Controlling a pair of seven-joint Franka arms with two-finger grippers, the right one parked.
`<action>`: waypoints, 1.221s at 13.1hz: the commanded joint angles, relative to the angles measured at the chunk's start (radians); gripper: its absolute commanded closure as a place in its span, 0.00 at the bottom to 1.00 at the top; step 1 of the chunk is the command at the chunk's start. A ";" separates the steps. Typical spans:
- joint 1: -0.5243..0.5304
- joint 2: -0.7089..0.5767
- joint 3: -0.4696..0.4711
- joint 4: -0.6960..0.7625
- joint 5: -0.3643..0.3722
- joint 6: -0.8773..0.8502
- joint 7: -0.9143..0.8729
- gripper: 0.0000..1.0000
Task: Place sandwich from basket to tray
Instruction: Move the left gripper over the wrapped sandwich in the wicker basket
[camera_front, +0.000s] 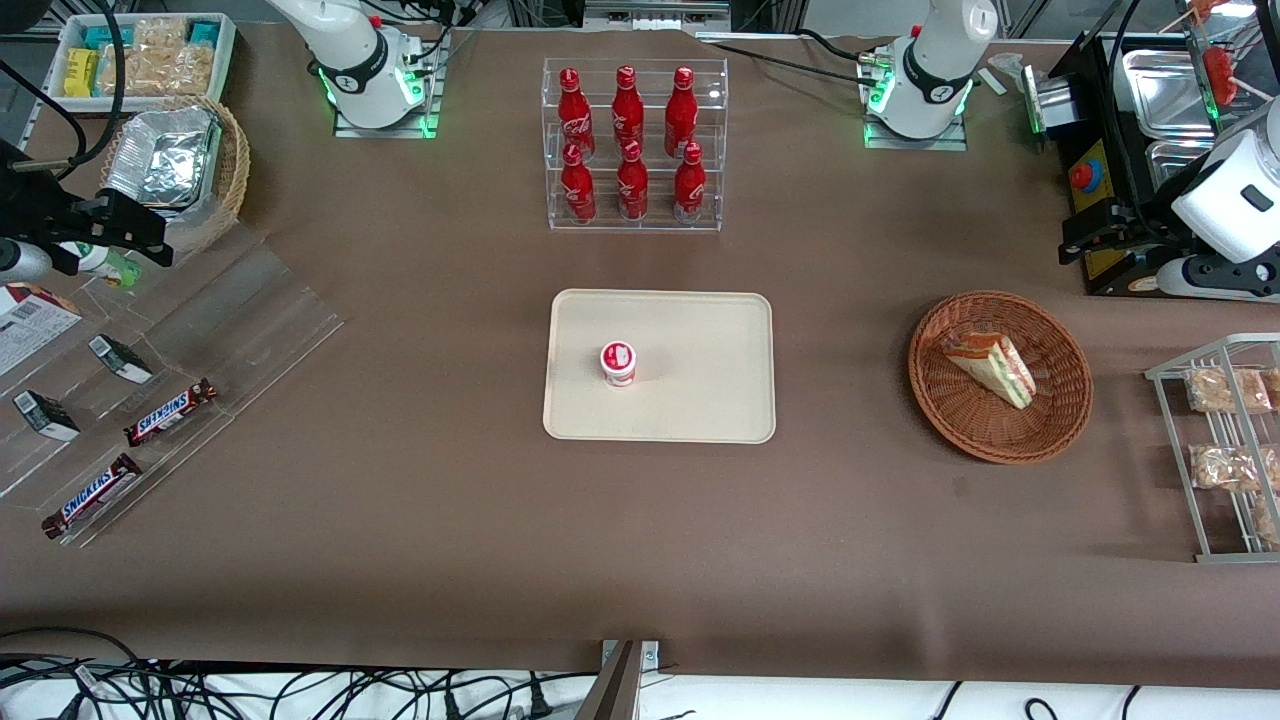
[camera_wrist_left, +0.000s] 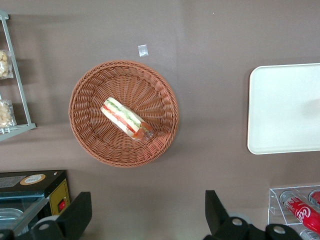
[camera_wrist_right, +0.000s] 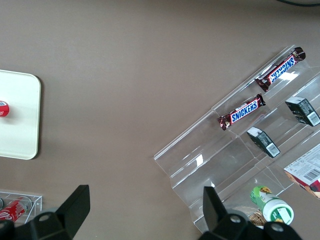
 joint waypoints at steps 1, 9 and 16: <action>0.001 -0.004 0.009 0.001 -0.006 0.000 0.024 0.00; 0.093 0.051 0.011 -0.094 0.033 0.118 -0.030 0.00; 0.133 0.040 0.000 -0.347 0.036 0.375 -0.324 0.00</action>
